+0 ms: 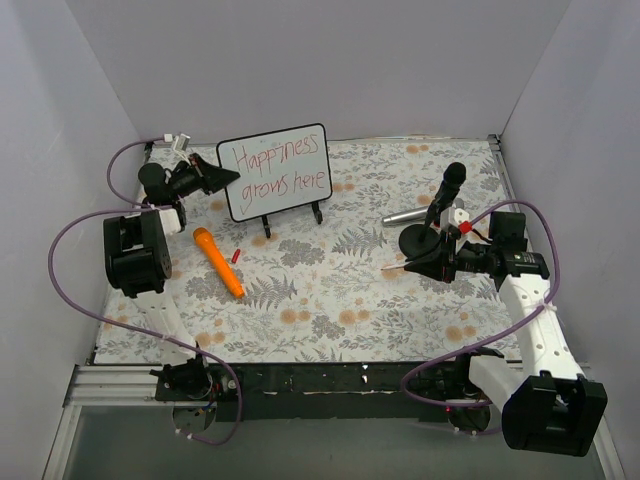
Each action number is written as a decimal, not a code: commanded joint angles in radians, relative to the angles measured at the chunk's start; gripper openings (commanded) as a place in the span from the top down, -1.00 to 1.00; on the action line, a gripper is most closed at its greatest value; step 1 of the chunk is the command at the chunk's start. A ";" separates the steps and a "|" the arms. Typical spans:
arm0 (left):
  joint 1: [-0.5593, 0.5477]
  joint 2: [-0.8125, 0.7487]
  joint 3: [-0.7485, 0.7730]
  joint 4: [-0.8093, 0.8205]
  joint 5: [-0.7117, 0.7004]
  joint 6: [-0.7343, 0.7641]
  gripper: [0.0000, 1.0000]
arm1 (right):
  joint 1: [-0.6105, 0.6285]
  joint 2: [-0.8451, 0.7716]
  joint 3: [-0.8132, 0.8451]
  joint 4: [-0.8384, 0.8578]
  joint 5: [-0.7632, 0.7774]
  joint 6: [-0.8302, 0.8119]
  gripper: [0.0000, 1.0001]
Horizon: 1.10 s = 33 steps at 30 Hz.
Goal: Write a sentence on the whiteboard
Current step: Put down the whiteboard on the whiteboard stand.
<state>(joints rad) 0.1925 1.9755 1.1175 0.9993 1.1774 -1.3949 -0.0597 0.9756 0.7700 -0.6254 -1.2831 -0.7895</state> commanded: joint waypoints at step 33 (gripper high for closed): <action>0.012 0.192 0.099 0.256 0.068 -0.020 0.98 | 0.003 0.040 -0.009 0.030 0.013 0.007 0.97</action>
<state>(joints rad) 0.2001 2.1715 1.1881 1.2053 1.2427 -1.5013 -0.0586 1.0130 0.7692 -0.6182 -1.2594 -0.7879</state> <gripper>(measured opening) 0.051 0.177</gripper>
